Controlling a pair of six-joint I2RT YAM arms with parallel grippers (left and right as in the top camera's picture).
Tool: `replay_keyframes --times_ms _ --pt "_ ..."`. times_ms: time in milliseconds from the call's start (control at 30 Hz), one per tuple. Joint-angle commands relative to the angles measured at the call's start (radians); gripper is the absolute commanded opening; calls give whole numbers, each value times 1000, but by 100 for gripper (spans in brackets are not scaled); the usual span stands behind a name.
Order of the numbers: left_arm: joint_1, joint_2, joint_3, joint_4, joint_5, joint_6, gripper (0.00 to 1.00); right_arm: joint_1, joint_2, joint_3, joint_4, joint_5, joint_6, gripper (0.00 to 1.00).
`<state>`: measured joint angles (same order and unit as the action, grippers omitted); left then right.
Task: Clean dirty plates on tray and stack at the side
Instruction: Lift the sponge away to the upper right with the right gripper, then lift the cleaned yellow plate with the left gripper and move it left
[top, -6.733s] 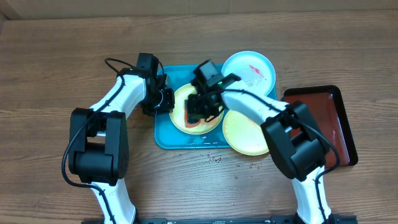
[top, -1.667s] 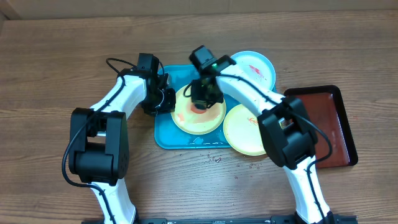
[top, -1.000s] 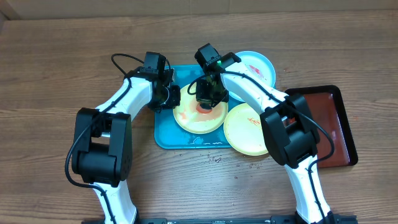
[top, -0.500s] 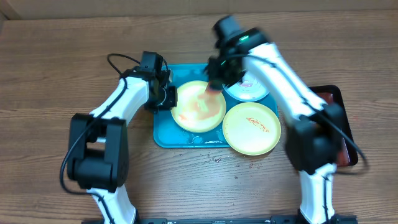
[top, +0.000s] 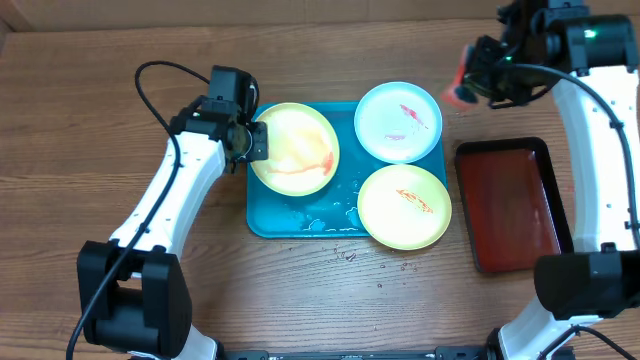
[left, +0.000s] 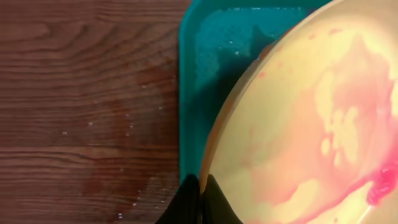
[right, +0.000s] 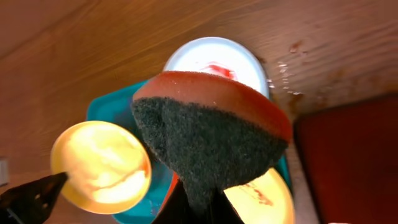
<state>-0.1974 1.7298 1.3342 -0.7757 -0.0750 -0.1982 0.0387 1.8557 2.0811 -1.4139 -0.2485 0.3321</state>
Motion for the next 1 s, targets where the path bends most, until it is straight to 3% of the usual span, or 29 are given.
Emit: replay_keyframes --times_ms 0,400,767,967 --pt "-77 -12 29 -6 -226 18 4 -33 -6 10 -10 27 -44 4" --pt "-351 -11 45 -9 -898 -43 4 -55 -6 10 -14 48 -53 4" --pt "-502 -11 45 92 -1332 -71 4 -55 -6 10 -18 49 -53 4" --pt "-537 -11 45 131 -1461 -71 4 -55 -6 10 -33 50 -53 4"
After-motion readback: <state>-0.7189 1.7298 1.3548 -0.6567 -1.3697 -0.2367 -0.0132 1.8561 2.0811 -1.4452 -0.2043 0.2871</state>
